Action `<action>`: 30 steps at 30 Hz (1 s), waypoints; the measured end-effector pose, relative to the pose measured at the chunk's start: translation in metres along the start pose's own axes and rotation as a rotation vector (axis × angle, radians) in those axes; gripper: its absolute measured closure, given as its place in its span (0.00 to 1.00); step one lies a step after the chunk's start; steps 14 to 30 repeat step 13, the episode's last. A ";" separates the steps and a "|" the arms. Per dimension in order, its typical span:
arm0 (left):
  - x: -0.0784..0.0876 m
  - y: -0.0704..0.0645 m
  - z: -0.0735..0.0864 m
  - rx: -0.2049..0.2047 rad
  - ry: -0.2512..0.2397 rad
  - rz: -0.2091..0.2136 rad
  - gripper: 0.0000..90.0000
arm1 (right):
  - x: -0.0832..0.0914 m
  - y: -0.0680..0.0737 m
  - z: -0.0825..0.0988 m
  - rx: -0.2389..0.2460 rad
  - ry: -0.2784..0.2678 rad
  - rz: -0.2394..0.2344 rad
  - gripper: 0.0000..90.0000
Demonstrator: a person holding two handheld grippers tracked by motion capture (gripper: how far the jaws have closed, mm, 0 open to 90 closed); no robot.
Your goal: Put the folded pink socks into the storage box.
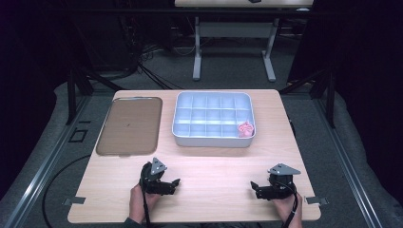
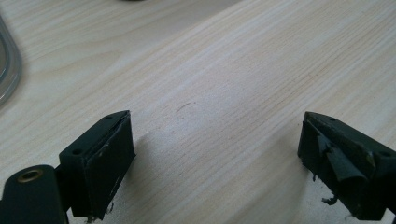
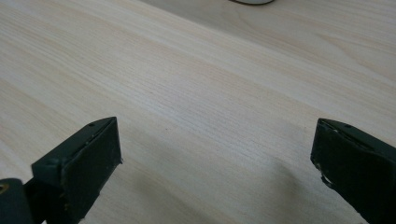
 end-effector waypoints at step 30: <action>0.000 0.000 0.000 0.000 0.001 -0.001 0.12 | -0.009 0.000 0.004 0.024 0.031 0.011 0.01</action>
Point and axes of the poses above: each handheld gripper's, and its own axes: x roughly backward along the jaws, z roughly out of its underside, y roughly to its left, the point moved 2 cm from there along -x, roughly forward along the jaws, and after that the axes turned 8 degrees about -x, right-handed, at the moved point
